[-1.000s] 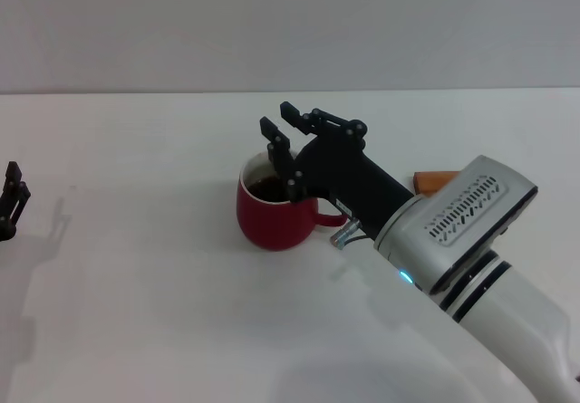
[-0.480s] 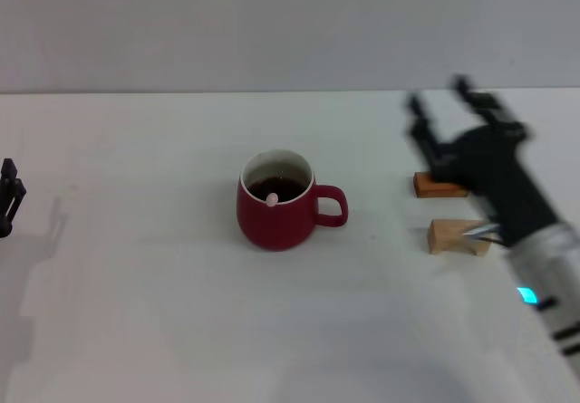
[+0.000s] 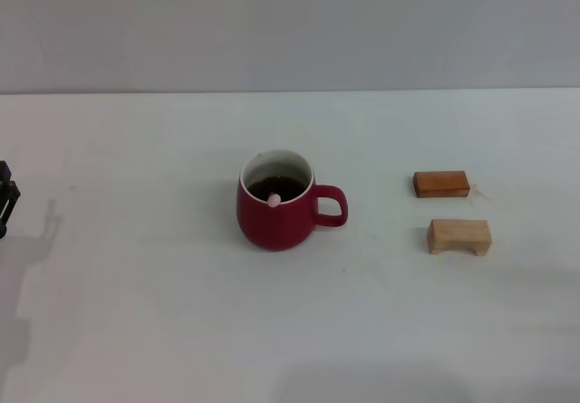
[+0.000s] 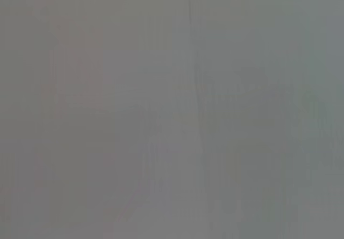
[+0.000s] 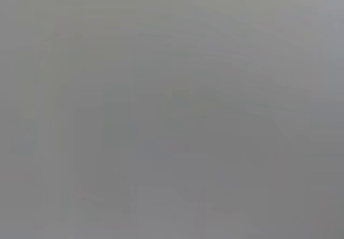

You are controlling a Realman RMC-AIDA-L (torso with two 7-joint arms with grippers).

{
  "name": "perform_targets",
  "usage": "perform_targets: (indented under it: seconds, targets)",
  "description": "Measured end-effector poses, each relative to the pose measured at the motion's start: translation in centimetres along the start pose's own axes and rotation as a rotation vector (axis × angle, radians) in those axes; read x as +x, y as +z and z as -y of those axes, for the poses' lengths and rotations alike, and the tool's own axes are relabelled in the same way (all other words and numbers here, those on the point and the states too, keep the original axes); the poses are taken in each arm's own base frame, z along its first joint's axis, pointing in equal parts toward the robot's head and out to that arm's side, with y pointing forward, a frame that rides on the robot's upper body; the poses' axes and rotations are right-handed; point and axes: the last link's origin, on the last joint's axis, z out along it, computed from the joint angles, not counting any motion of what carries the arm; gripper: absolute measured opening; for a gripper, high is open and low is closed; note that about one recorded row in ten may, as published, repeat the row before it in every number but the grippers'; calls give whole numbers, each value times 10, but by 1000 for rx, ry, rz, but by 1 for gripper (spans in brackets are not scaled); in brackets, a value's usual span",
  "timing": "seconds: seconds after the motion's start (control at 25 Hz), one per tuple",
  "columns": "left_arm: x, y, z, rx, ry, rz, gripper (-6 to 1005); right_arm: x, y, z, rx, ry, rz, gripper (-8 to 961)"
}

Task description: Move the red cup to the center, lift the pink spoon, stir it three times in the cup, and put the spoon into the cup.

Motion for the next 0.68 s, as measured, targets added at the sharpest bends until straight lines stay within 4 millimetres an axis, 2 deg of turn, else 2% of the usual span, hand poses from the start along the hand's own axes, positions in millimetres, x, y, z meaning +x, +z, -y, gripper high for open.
perform_targets:
  seconds: [0.12, 0.28, 0.68]
  targets:
    - [0, 0, 1, 6, -1, 0, 840, 4, -8, 16, 60, 1, -17, 763]
    - [0, 0, 2, 11, -2, 0, 840, 7, -12, 24, 82, 47, -22, 762]
    - [0, -2, 2, 14, -6, 1, 840, 7, -9, 22, 74, 43, -20, 762]
